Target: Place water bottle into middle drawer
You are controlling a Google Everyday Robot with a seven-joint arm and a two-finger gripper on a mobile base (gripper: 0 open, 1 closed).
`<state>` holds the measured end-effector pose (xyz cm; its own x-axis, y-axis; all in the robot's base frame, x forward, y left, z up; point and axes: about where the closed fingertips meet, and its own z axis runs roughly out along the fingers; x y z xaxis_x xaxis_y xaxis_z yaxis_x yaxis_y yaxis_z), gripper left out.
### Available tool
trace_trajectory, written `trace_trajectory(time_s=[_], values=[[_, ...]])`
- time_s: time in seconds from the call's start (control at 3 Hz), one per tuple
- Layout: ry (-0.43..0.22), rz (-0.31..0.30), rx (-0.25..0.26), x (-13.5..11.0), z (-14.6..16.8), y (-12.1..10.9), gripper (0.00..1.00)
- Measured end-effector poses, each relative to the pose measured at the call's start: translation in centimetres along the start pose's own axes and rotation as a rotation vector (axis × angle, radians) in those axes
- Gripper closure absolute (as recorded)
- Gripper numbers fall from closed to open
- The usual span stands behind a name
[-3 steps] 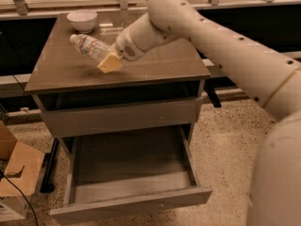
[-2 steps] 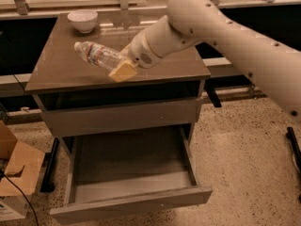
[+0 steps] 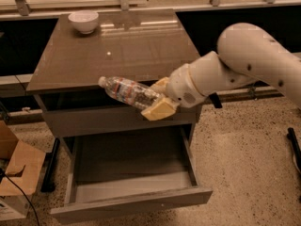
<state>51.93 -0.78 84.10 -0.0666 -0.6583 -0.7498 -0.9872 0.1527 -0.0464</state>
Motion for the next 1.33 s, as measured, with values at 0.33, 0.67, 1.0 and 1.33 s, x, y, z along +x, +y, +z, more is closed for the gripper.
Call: trace_trajectory(time_s=[0.33, 0.67, 1.0, 1.33], values=[[-0.003, 0.125, -0.065, 5.3, 2.3, 3.0, 1.00], [0.002, 0.244, -0.124, 9.5, 7.8, 4.1, 1.00], [-0.001, 0.259, -0.129, 10.0, 8.5, 4.1, 1.00], [0.051, 0.240, -0.138, 9.9, 9.4, 4.0, 1.00]])
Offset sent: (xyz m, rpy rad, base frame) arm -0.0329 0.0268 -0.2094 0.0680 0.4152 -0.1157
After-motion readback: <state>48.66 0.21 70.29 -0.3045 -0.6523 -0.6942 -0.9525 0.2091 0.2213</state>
